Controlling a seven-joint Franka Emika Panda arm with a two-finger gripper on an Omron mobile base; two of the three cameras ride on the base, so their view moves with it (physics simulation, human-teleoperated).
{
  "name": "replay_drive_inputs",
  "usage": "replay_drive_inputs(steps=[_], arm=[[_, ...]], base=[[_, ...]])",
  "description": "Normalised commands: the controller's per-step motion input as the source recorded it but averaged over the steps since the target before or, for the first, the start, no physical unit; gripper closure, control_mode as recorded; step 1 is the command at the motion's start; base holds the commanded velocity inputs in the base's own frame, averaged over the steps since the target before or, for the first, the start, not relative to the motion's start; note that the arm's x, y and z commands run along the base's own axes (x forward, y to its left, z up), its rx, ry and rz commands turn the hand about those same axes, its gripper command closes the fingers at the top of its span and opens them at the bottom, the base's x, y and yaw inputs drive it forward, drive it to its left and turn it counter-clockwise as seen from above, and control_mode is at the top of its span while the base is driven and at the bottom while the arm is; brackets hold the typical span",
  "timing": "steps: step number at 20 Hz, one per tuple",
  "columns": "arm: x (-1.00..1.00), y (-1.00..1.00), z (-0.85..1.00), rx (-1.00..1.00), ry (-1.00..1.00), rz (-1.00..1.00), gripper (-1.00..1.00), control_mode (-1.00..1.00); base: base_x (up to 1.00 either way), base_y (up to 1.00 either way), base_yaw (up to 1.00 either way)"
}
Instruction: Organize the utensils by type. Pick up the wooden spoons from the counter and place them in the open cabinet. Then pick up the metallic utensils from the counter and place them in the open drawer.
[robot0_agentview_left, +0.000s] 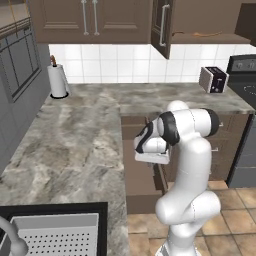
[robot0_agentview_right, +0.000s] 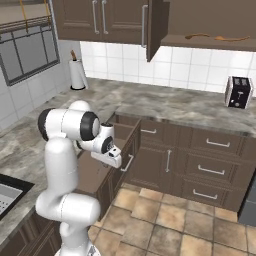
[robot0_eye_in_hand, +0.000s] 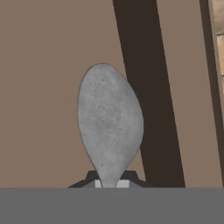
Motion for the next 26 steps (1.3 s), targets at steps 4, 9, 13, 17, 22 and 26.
replay_drive_inputs(steps=[4,9,13,17,22,26], arm=[[0.02,0.0,-0.32,0.0,0.0,-0.02,1.0,-1.0],[-0.04,-0.18,-0.48,-0.01,0.09,-0.04,1.0,-1.0],[-0.17,-0.58,-0.57,-0.02,0.13,-0.09,1.0,-1.0],[-0.2,-0.8,-0.62,-0.03,0.16,-0.12,1.0,-1.0],[-0.17,-0.88,-0.7,0.0,0.2,-0.09,1.0,-1.0],[-0.1,-0.72,-0.69,-0.01,0.19,-0.07,1.0,-1.0]], base=[[0.0,0.0,0.0],[0.0,0.0,0.0],[0.0,0.0,0.0],[0.0,0.0,0.0],[0.0,0.0,0.0],[0.0,0.0,0.0]])
